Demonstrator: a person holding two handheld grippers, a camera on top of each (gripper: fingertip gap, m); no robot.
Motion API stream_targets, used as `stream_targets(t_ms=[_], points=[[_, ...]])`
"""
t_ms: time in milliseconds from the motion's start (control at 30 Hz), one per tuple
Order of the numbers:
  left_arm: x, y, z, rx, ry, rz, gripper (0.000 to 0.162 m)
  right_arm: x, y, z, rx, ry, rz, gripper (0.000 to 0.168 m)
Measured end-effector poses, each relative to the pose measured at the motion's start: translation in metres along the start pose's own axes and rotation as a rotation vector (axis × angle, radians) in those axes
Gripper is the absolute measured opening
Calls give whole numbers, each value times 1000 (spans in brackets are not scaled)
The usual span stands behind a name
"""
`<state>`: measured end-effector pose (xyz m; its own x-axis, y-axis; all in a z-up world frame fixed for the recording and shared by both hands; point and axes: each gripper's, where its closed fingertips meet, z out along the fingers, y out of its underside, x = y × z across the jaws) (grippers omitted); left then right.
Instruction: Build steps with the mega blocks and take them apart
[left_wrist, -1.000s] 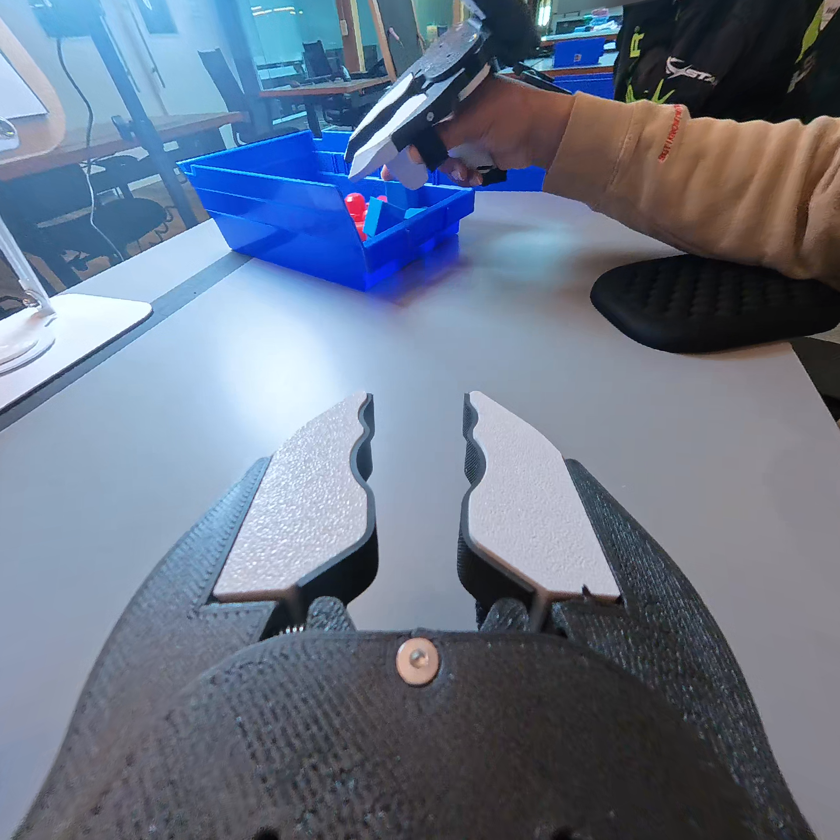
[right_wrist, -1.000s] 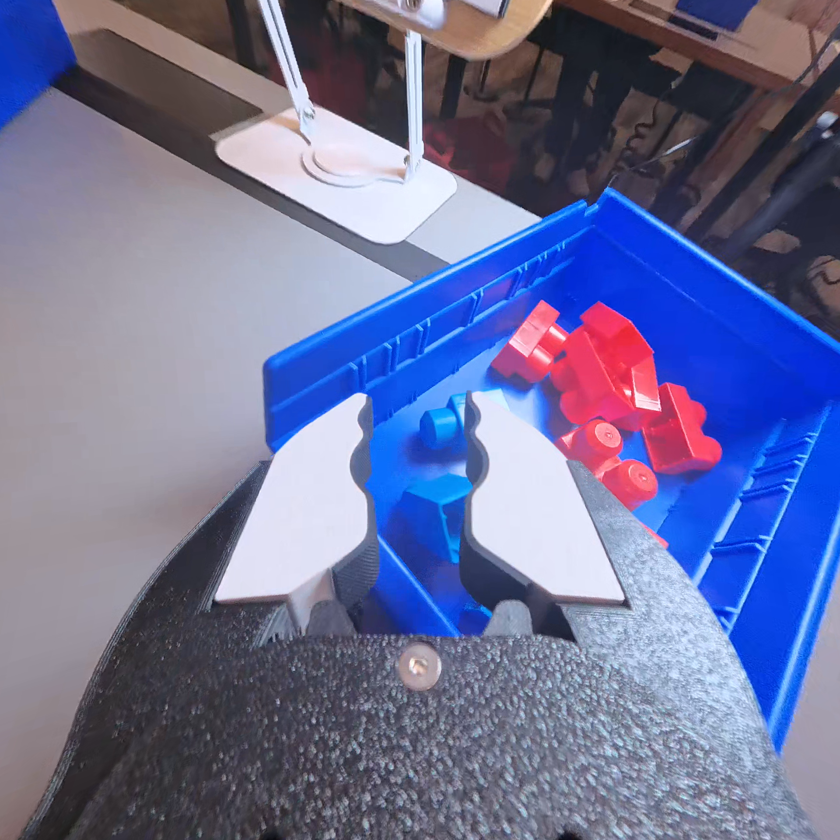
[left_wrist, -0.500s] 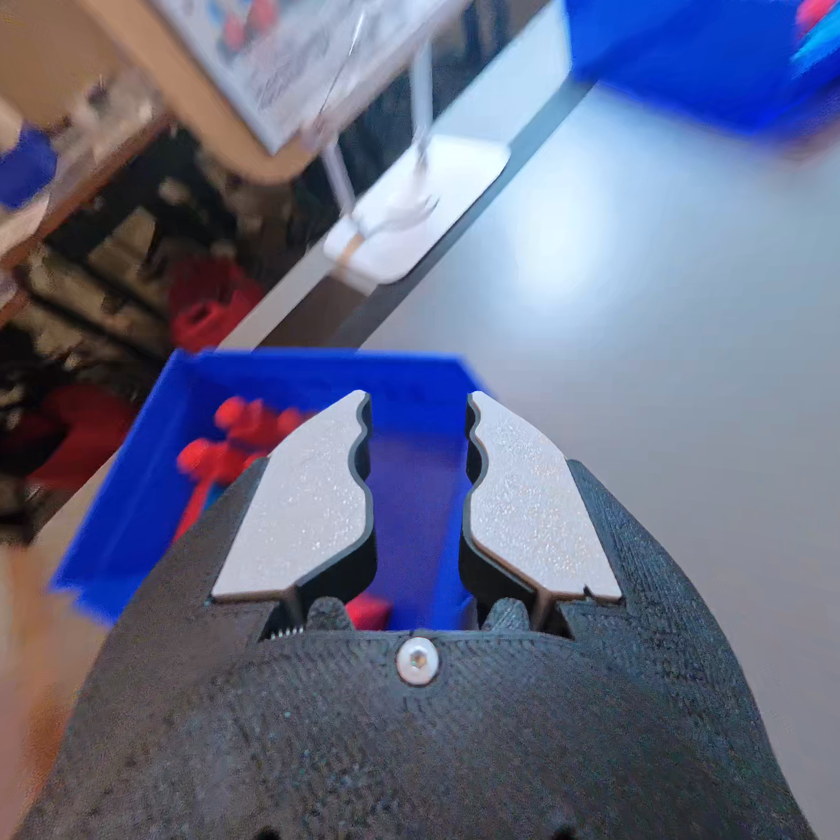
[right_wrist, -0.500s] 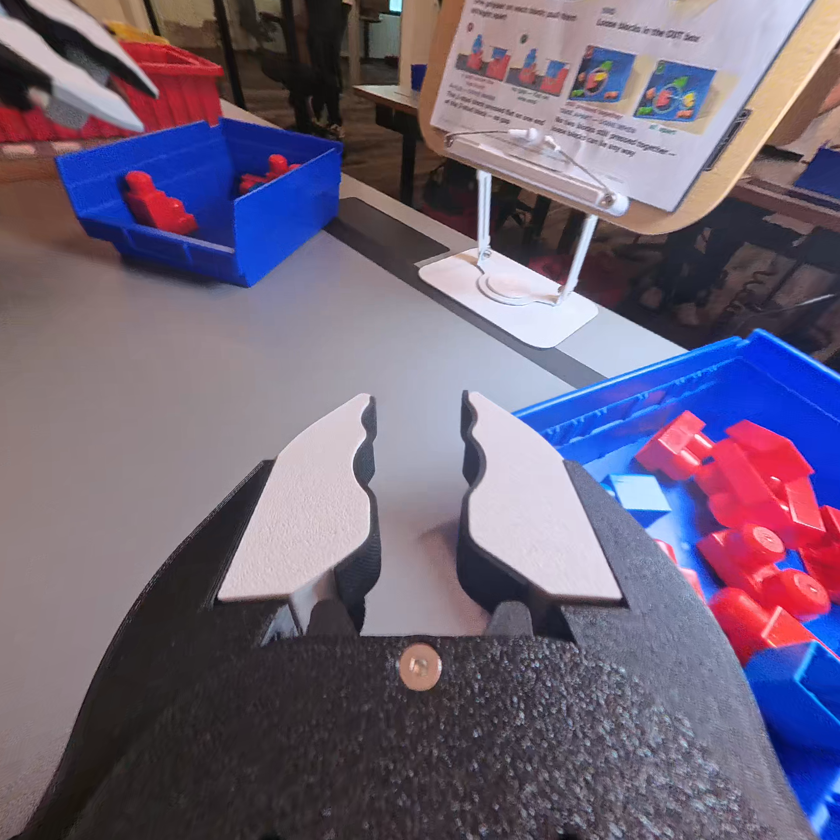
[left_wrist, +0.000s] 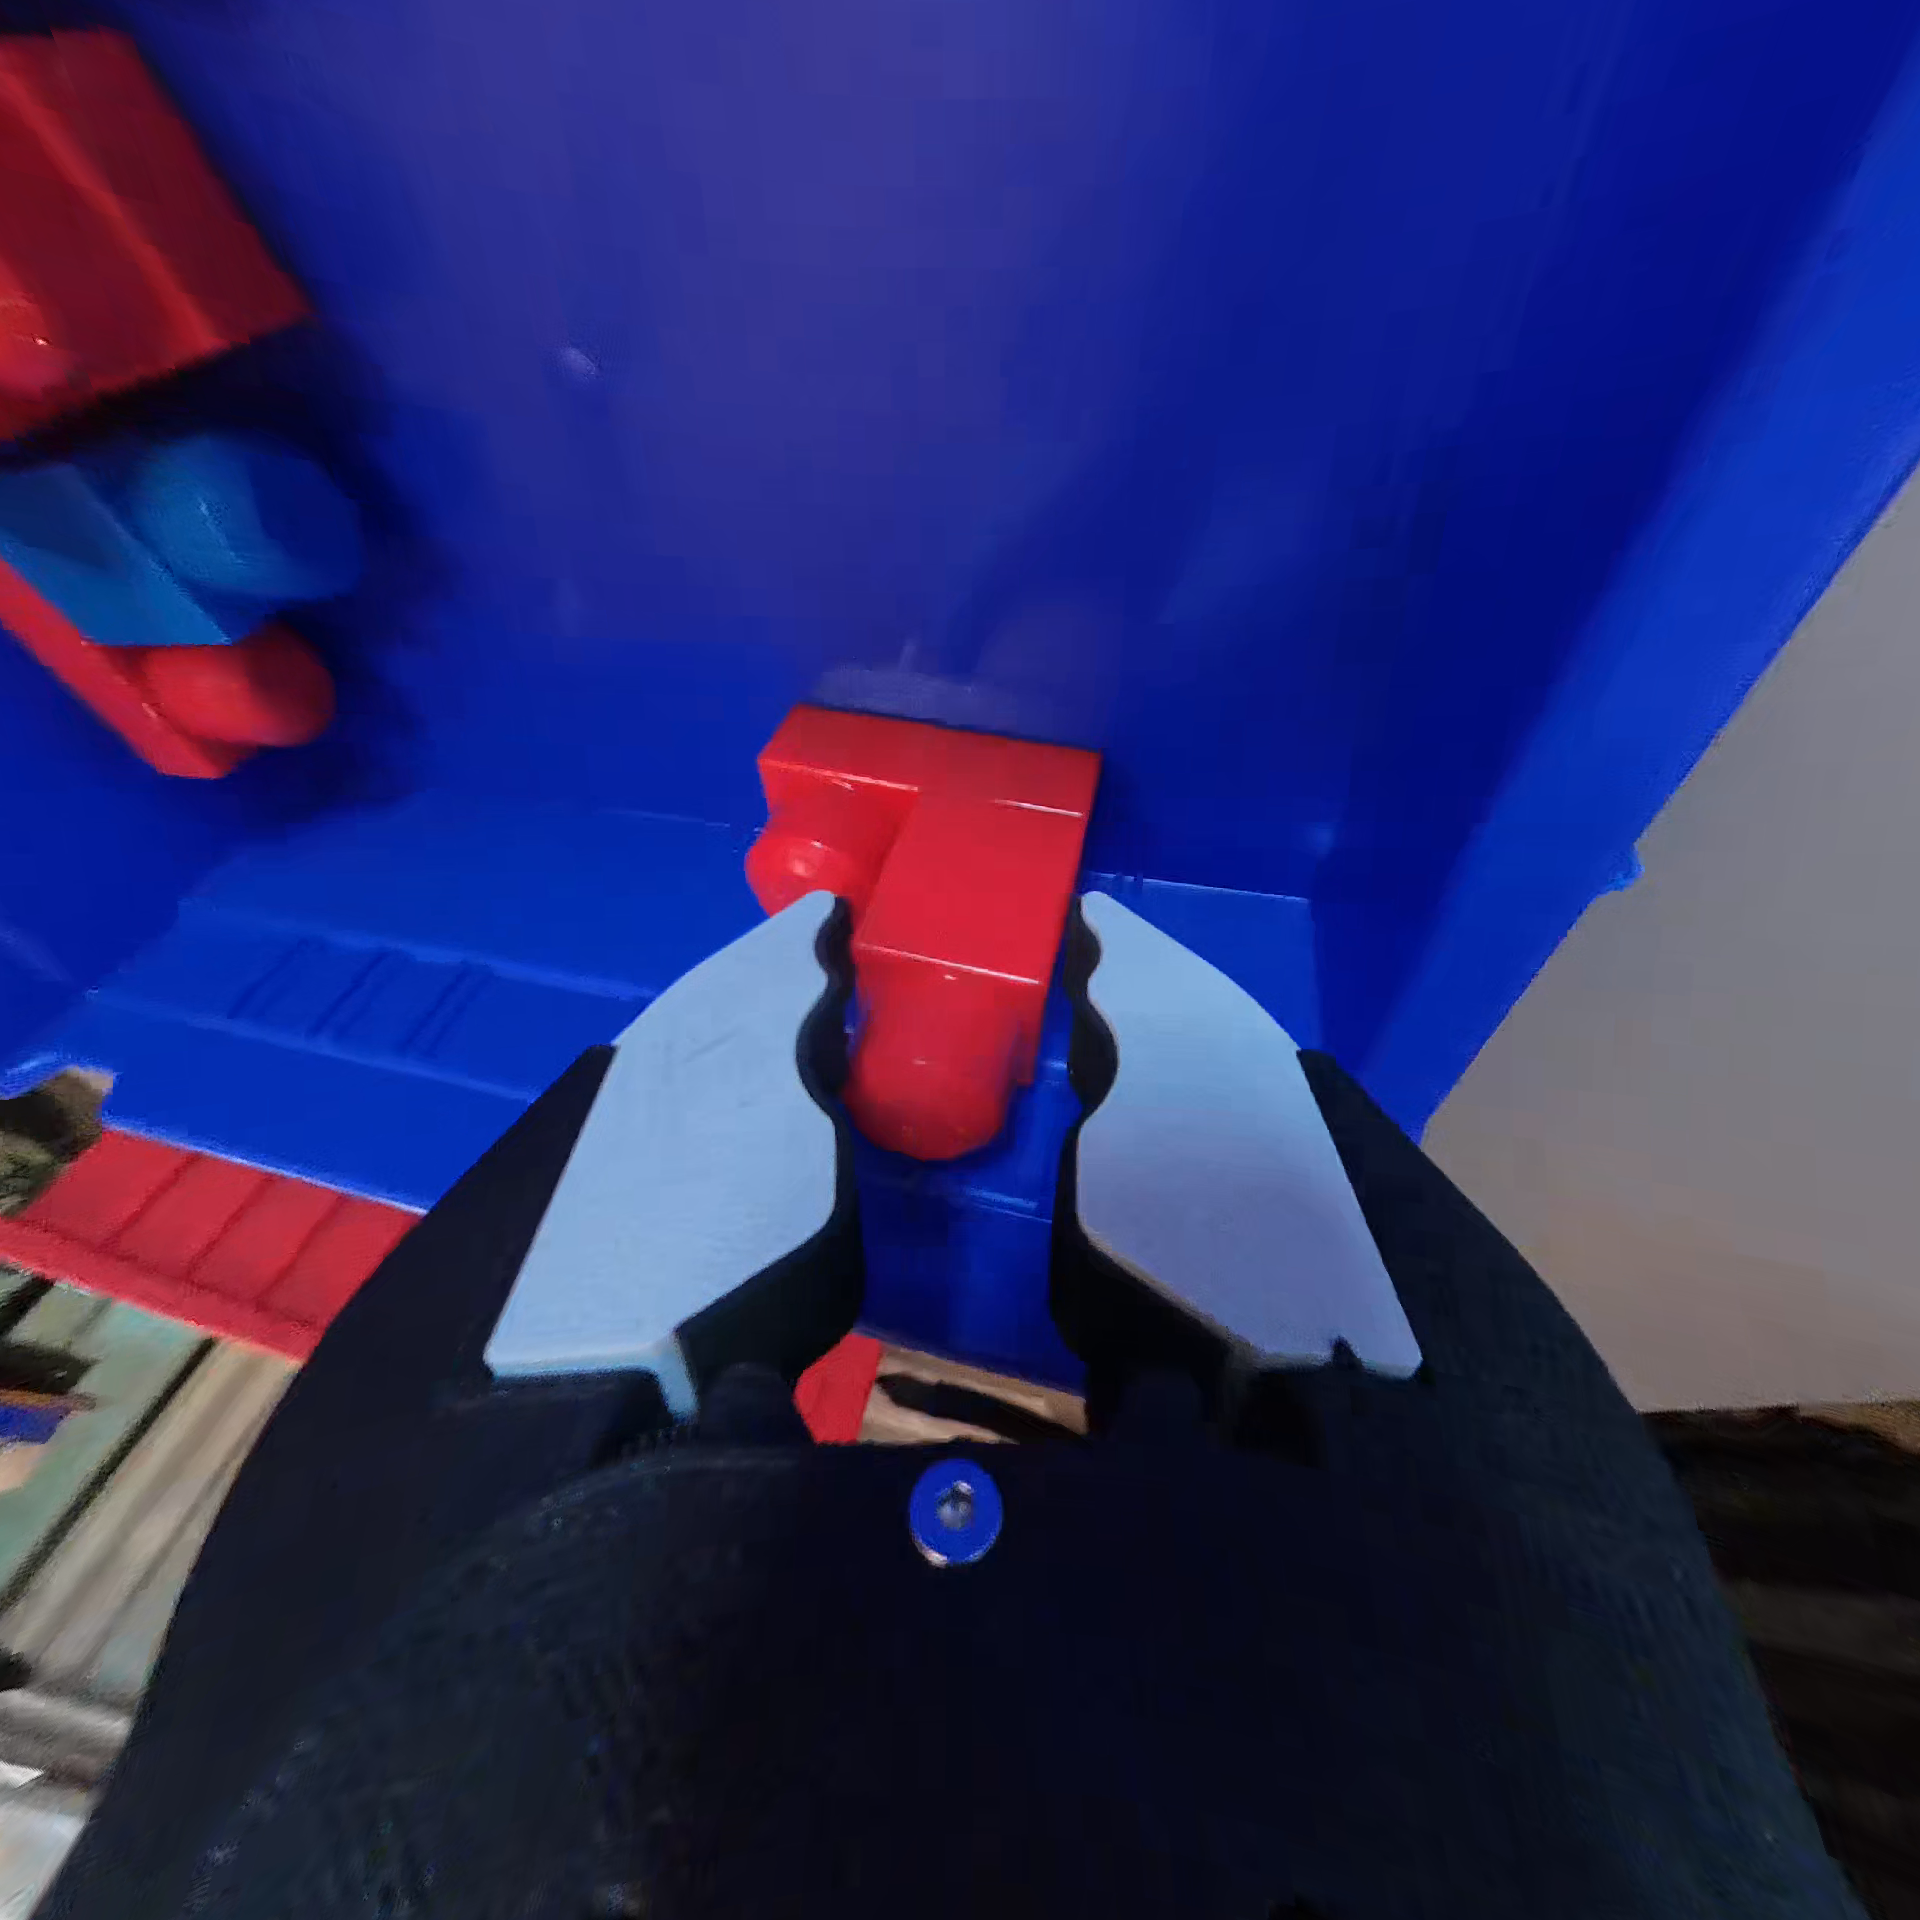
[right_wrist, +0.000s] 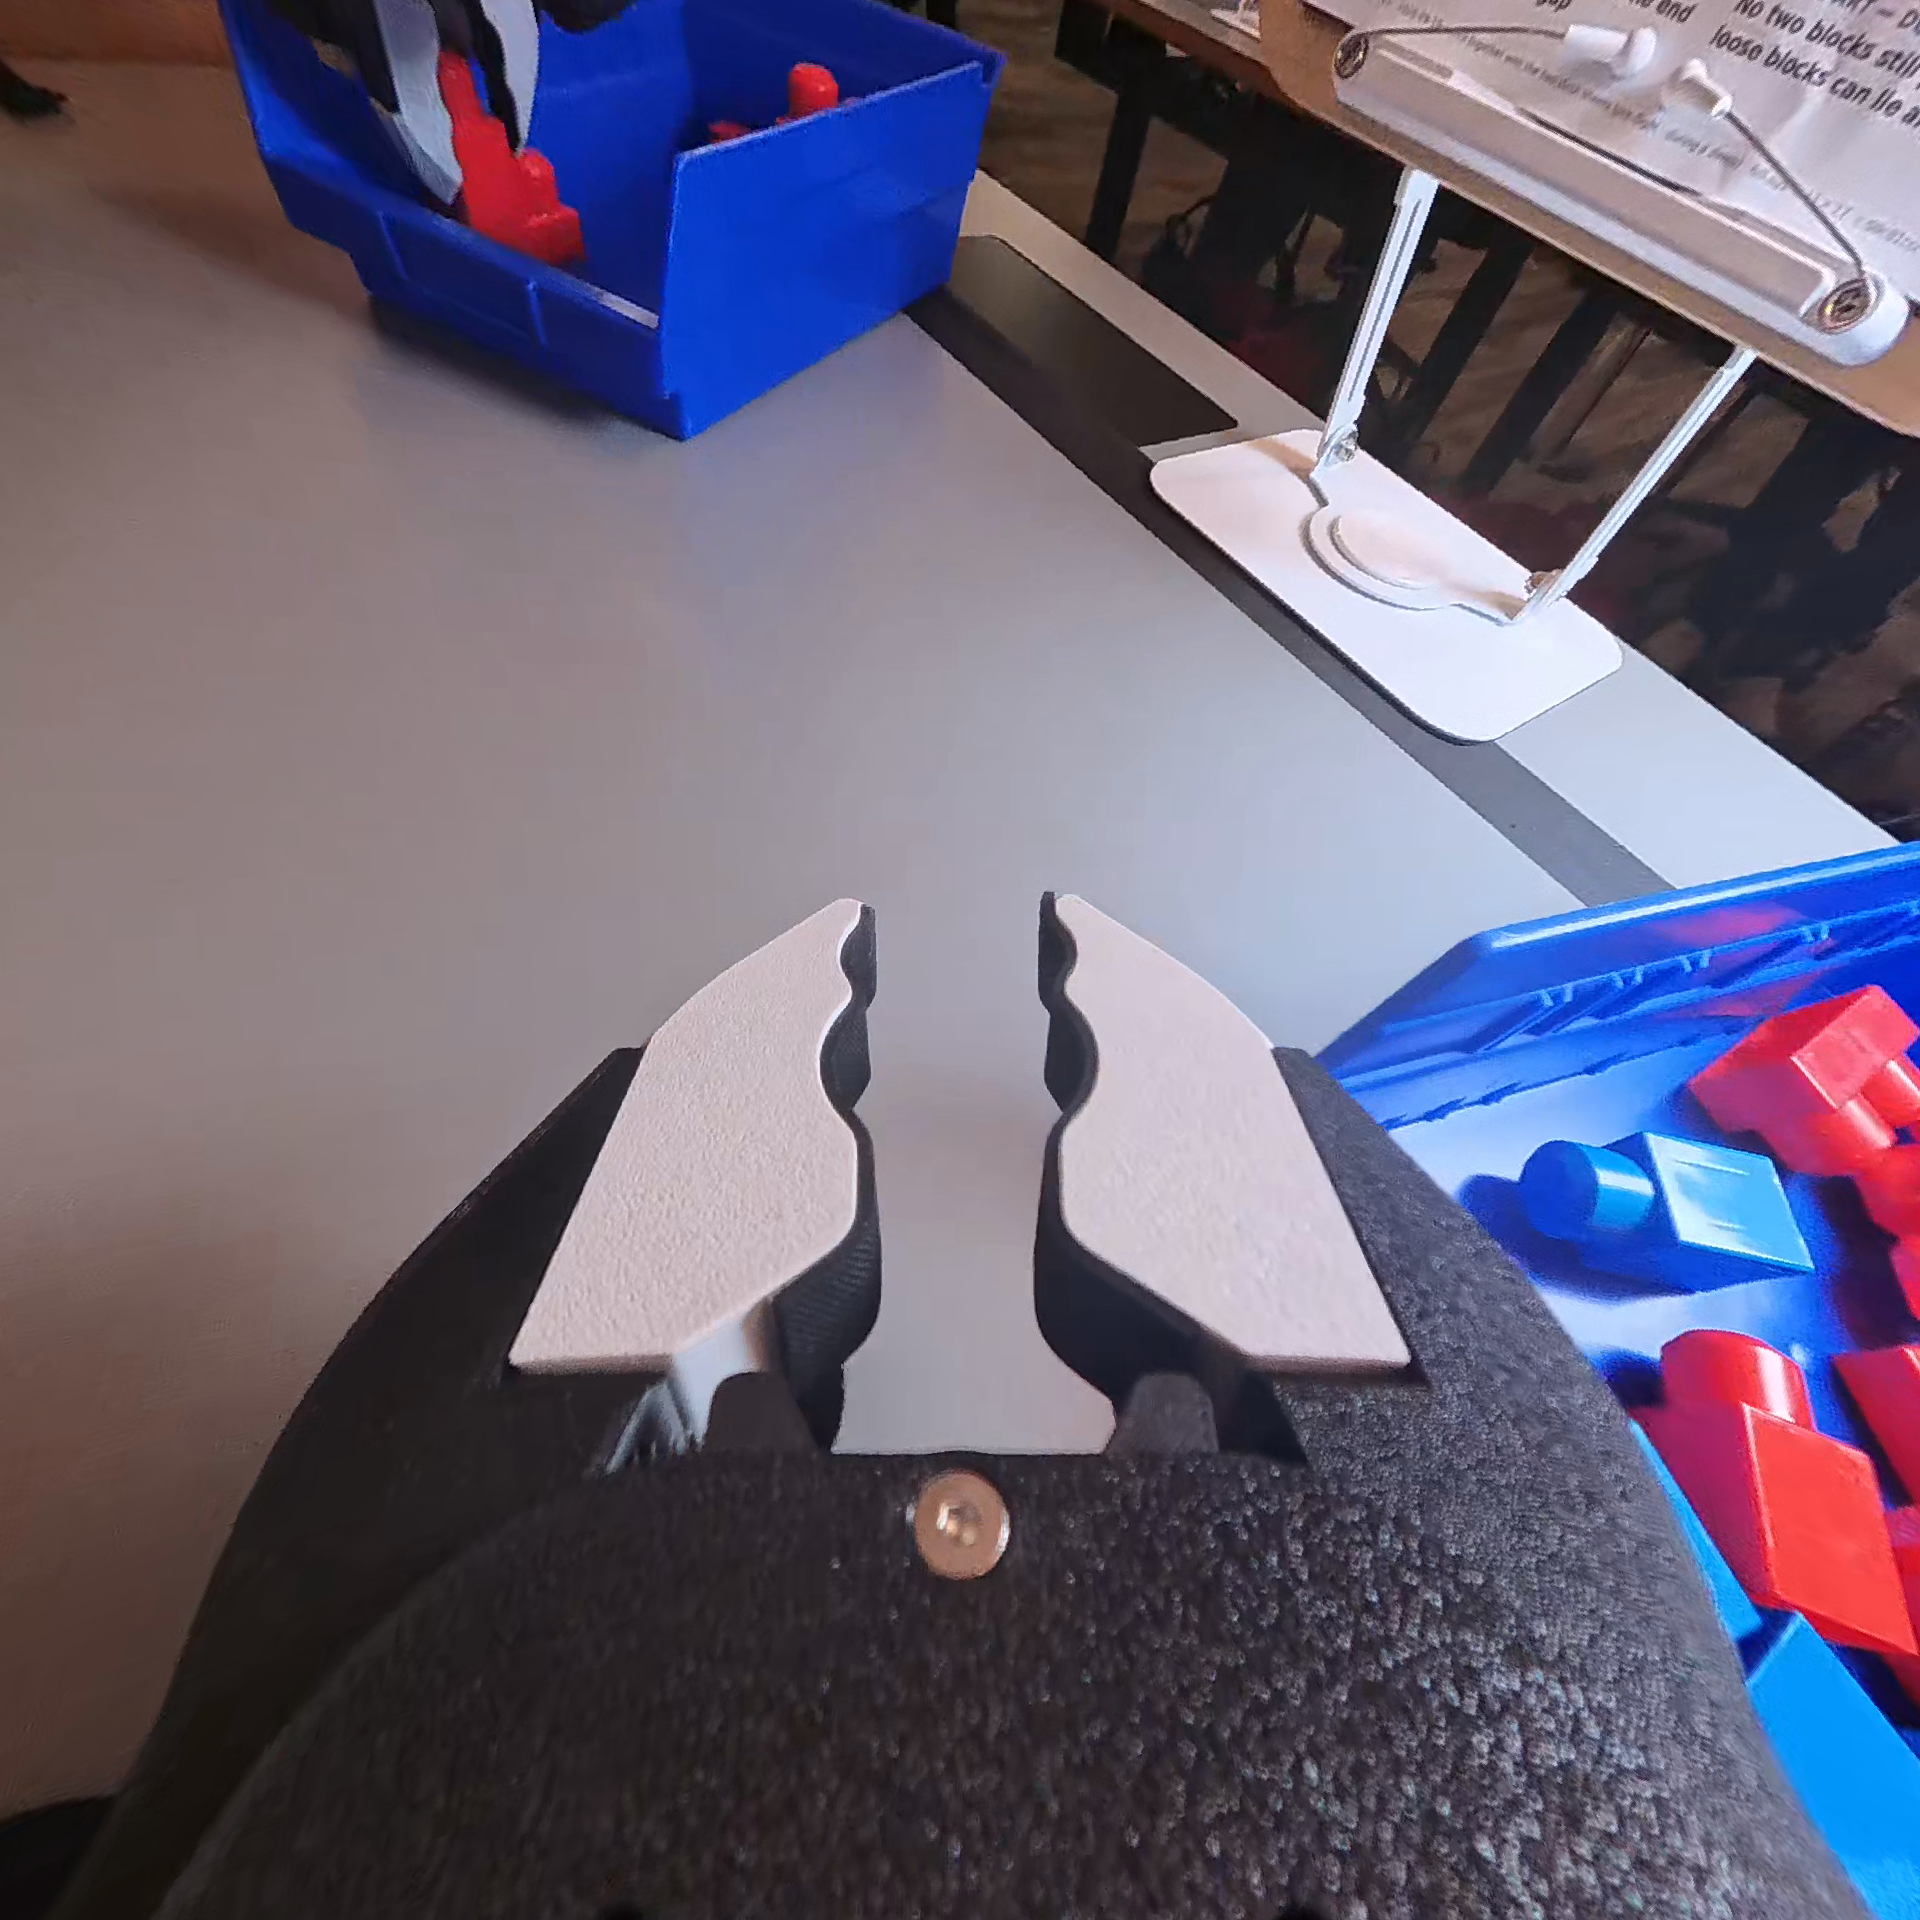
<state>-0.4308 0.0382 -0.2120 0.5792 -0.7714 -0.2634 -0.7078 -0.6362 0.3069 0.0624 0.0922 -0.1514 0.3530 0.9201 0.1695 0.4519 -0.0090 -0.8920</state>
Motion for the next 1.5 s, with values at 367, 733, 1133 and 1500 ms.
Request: stream_targets(t_ms=[367, 733, 1133, 1500], points=[[59, -122, -201, 1010, -424, 153, 39, -45, -33, 0, 170, -222, 118, 39], [266, -214, -269, 1606, -661, 425, 39, -129, -71, -7, 318, -736, 450, 39], [224, -210, -222, 1718, 35, -23, 37, 15, -45, -23, 308, -129, 326, 37], [242, -230, -197, 1643, 158, -5, 37, 253, 42, -17, -117, 554, 504, 29]])
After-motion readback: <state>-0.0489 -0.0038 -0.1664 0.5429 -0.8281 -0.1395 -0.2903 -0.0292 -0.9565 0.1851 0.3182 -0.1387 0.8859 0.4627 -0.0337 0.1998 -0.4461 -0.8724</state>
